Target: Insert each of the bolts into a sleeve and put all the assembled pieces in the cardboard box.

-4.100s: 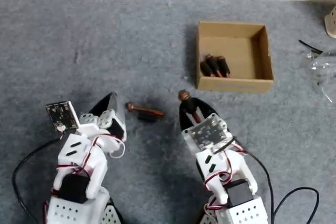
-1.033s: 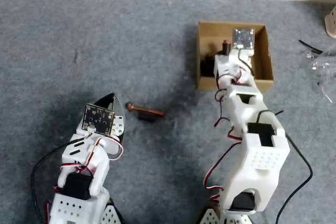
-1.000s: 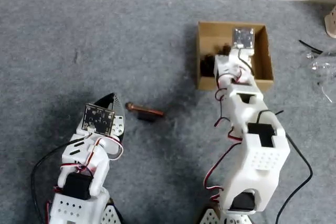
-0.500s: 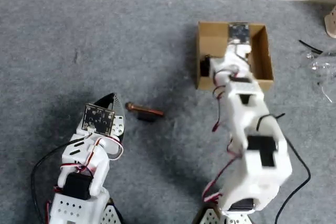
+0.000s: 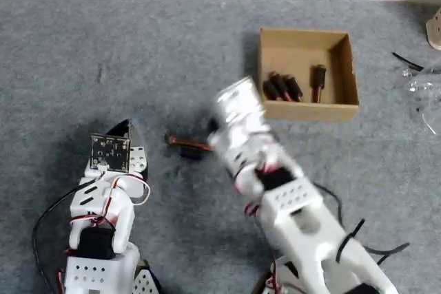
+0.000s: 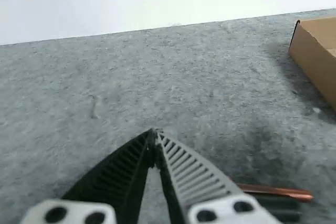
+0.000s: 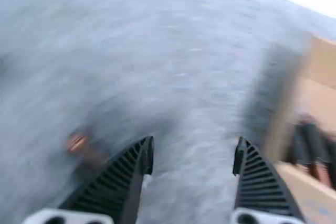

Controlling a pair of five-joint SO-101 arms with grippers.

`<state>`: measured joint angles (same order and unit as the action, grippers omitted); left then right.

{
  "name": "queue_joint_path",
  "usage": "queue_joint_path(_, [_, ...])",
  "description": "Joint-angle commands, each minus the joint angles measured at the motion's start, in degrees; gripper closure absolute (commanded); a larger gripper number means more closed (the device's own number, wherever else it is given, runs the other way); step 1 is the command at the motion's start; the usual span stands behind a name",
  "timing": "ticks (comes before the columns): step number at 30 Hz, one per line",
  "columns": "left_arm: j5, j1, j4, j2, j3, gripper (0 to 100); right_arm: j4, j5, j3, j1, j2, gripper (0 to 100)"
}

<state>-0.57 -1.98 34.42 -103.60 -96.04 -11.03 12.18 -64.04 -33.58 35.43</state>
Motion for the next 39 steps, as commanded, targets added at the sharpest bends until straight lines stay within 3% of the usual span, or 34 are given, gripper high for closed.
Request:
queue_joint_path(1, [0.88,-3.91,-1.32,-0.92,-0.57,99,-7.25,5.36,-1.45,-6.73,2.59,78.2])
queue_joint_path(5, [0.97,-7.60,-0.97,-0.75,0.84,99,-9.01,5.27,0.92,-9.10,-1.45,78.2])
queue_joint_path(19, [0.88,-7.96,-1.23,-0.75,0.75,99,-8.92,9.93,13.32,-9.45,-23.16,78.2])
queue_joint_path(26, [0.79,-7.69,-1.23,-0.84,0.75,99,-8.92,10.02,14.64,-13.67,-28.09,78.2])
queue_joint_path(39, [0.70,-7.69,-1.23,-0.84,0.75,99,-8.84,10.11,19.03,-13.76,-36.35,78.2])
